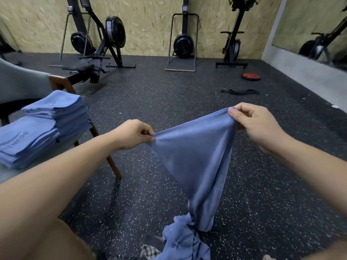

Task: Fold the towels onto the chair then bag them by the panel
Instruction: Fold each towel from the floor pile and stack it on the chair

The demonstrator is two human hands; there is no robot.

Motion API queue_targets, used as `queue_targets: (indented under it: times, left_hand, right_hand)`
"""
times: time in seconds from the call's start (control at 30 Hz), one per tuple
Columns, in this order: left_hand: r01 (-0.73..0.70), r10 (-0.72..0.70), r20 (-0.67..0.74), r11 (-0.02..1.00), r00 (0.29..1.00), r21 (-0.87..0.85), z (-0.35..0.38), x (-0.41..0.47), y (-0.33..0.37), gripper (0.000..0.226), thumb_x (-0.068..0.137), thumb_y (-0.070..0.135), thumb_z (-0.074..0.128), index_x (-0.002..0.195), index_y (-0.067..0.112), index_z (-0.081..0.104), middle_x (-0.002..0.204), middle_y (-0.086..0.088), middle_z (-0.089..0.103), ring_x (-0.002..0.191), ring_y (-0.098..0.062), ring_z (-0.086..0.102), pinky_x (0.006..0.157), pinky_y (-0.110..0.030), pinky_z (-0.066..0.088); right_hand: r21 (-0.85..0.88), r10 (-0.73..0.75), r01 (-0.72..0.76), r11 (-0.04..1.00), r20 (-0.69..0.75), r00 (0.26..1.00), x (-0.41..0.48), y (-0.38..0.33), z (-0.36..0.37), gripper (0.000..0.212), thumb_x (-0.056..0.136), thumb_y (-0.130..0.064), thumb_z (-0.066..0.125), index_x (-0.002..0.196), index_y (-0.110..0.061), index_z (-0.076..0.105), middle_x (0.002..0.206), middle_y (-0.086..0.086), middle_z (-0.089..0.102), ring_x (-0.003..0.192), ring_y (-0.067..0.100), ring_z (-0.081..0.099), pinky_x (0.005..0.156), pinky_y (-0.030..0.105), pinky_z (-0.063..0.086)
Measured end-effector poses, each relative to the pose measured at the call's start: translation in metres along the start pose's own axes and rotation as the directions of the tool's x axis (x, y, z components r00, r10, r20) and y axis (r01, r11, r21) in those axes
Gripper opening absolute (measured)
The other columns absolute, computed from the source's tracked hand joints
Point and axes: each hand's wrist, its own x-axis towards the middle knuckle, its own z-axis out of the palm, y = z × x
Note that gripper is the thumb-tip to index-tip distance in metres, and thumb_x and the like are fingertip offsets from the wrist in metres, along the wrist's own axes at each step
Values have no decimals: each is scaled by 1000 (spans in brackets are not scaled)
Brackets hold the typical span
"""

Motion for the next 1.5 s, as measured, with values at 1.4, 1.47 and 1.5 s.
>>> queue_targets:
  times: [1.4, 1.47, 1.5]
  left_hand:
    - [-137, -23, -186, 589, 982, -796, -7, -43, 131, 10, 100, 16, 75, 104, 13, 84, 89, -7, 78, 78, -8, 65, 57, -21, 50]
    - [-153, -2, -196, 614, 981, -775, -5, -45, 135, 9, 100, 18, 76, 102, 16, 85, 92, -12, 80, 79, -8, 66, 56, -23, 50]
    - [-165, 3, -210, 631, 978, -758, -4, -46, 136, 9, 100, 19, 77, 100, 18, 86, 93, -13, 80, 78, -8, 66, 56, -24, 51]
  right_hand:
    - [187, 3, -3, 982, -2, 1000, -38, -60, 54, 24, 96, -15, 81, 90, 2, 65, 73, 20, 73, 60, 21, 67, 57, 37, 60]
    - [159, -6, 4, 987, 16, 1000, -39, -61, 56, 24, 95, -17, 82, 90, 0, 66, 79, 22, 75, 65, 22, 69, 58, 37, 61]
    - [146, -8, 4, 989, 23, 1000, -40, -62, 57, 25, 95, -18, 83, 90, -1, 66, 81, 21, 75, 67, 23, 70, 58, 36, 61]
